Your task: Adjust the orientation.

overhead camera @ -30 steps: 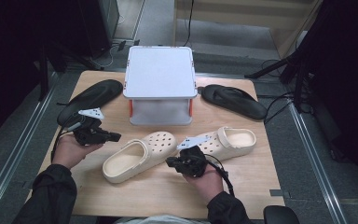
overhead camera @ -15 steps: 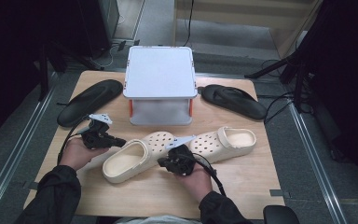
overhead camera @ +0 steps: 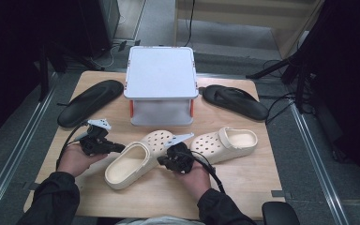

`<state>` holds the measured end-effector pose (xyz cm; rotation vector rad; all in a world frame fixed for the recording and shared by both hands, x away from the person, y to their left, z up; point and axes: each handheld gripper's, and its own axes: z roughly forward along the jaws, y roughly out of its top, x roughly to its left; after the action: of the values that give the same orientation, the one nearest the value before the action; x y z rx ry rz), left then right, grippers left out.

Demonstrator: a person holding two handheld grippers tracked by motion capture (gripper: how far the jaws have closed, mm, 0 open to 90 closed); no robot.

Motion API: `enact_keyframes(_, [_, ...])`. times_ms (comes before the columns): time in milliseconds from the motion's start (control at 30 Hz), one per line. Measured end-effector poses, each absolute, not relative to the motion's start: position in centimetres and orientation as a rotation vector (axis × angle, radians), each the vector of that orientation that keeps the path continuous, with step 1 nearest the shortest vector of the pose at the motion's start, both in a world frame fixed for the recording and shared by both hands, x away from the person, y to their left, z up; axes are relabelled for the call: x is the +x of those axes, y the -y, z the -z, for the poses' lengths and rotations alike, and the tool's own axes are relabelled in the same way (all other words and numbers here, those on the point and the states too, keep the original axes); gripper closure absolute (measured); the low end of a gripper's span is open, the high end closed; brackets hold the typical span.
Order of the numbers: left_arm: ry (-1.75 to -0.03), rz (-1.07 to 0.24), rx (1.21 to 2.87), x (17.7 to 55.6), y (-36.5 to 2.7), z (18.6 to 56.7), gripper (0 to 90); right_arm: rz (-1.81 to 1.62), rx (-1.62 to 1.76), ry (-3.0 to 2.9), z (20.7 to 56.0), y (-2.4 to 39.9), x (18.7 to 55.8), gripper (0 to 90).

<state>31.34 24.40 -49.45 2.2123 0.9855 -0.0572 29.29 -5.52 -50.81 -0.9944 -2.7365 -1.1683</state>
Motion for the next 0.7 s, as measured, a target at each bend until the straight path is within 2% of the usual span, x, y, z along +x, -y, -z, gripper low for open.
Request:
enact_keyframes(500, [-1.050,0.021,2.223,29.3,-23.0,49.1,89.9,1.149,-1.029,2.706,50.7,5.4,31.0,90.0])
enact_keyframes(700, [-1.082,0.045,2.202,28.8,-23.0,49.2,89.9,1.140,-1.018,2.707,50.6,5.2,31.6,90.0])
